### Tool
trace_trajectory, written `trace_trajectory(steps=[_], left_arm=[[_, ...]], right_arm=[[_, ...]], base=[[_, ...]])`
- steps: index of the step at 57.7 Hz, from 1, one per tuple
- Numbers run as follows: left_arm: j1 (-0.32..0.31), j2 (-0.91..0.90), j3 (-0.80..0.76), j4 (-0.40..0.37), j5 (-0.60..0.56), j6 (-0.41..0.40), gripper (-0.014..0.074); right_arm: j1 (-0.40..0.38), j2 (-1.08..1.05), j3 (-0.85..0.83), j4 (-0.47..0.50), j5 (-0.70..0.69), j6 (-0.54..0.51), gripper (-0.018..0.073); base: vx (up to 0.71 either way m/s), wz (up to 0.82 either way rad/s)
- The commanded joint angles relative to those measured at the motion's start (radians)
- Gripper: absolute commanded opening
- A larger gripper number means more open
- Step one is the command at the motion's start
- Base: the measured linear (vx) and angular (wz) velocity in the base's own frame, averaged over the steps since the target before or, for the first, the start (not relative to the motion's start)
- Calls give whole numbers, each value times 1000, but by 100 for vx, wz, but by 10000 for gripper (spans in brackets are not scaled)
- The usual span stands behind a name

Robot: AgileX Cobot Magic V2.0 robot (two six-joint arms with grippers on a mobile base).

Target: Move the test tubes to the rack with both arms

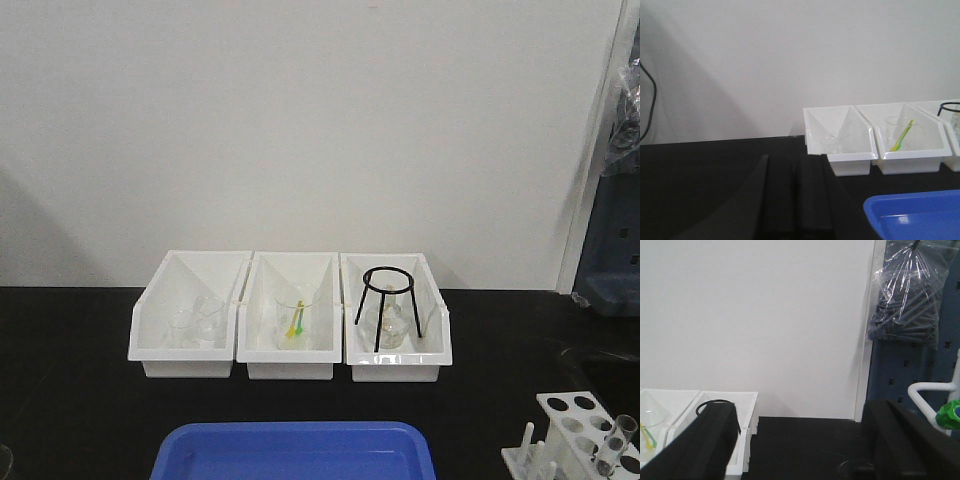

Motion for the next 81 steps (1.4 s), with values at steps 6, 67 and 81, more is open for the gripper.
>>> trace_trajectory(steps=[6, 67, 81], left_arm=[[21, -124, 82, -3, -77, -2, 54], [21, -165, 159, -1, 25, -2, 54], [21, -165, 159, -1, 25, -2, 54]], right_arm=[[-5, -9, -35, -9, -81, -1, 566], [-5, -11, -35, -14, -78, -4, 565], [-7, -157, 89, -47, -52, -2, 459]], base=[[0, 0], [0, 0], [0, 0]])
